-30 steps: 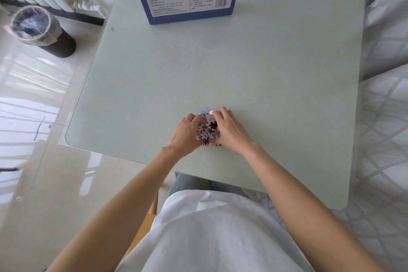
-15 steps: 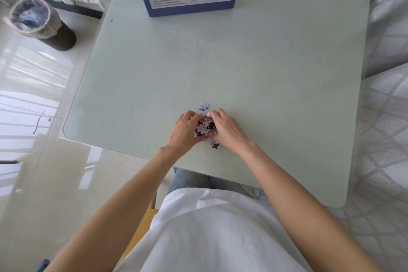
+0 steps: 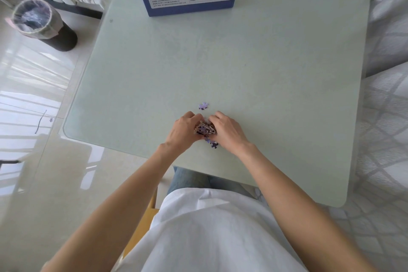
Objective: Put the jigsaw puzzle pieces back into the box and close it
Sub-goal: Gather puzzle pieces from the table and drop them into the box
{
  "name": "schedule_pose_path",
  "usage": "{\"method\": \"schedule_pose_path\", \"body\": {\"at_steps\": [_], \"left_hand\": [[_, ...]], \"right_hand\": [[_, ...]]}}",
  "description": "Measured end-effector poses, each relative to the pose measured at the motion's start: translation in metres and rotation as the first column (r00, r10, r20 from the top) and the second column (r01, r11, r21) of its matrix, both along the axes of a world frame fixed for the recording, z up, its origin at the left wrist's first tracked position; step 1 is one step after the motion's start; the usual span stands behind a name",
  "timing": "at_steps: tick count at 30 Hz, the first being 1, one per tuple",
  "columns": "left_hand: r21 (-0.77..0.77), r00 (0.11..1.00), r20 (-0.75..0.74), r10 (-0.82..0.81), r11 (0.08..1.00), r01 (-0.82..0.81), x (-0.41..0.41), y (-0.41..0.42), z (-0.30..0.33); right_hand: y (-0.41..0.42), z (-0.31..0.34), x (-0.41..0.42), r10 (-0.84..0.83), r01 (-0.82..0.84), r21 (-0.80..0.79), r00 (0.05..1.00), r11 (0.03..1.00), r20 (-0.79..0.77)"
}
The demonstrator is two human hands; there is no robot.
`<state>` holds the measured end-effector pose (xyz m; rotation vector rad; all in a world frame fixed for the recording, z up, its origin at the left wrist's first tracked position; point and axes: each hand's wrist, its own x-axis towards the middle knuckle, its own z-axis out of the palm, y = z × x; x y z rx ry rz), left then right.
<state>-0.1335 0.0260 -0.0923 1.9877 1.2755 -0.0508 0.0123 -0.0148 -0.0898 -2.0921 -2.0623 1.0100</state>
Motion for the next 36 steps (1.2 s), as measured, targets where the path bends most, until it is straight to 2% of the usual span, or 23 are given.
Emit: {"method": "schedule_pose_path", "body": {"at_steps": [9, 13, 19, 24, 27, 31, 36], "left_hand": [[-0.095, 0.997, 0.040, 0.067, 0.993, -0.063, -0.003, 0.004, -0.002], [-0.111, 0.990, 0.075, 0.123, 0.987, -0.114, -0.004, 0.007, -0.001], [-0.108, 0.985, 0.100, 0.144, 0.985, -0.133, -0.008, 0.016, -0.003], [-0.170, 0.979, 0.101, 0.177, 0.973, -0.159, -0.012, 0.031, -0.005], [-0.218, 0.971, 0.115, 0.209, 0.959, -0.181, -0.015, 0.041, -0.005], [-0.263, 0.957, 0.176, 0.230, 0.948, -0.179, -0.016, 0.057, 0.011], [-0.217, 0.932, 0.321, 0.170, 0.971, -0.103, -0.012, 0.081, 0.070]], "right_hand": [[0.002, 0.000, 0.011, -0.157, 0.157, -0.001, 0.983, 0.988, -0.100], [0.001, -0.003, 0.014, -0.265, 0.266, -0.022, 0.942, 0.964, -0.207], [0.007, 0.001, 0.012, -0.319, 0.317, -0.044, 0.921, 0.947, -0.223], [0.016, 0.001, 0.016, -0.470, 0.424, -0.204, 0.807, 0.882, -0.358], [0.019, 0.000, 0.023, -0.561, 0.506, -0.243, 0.730, 0.828, -0.392], [0.030, 0.018, 0.025, -0.593, 0.551, -0.238, 0.666, 0.800, -0.452], [0.057, 0.079, 0.023, -0.521, 0.559, -0.135, 0.624, 0.818, -0.582]]}}
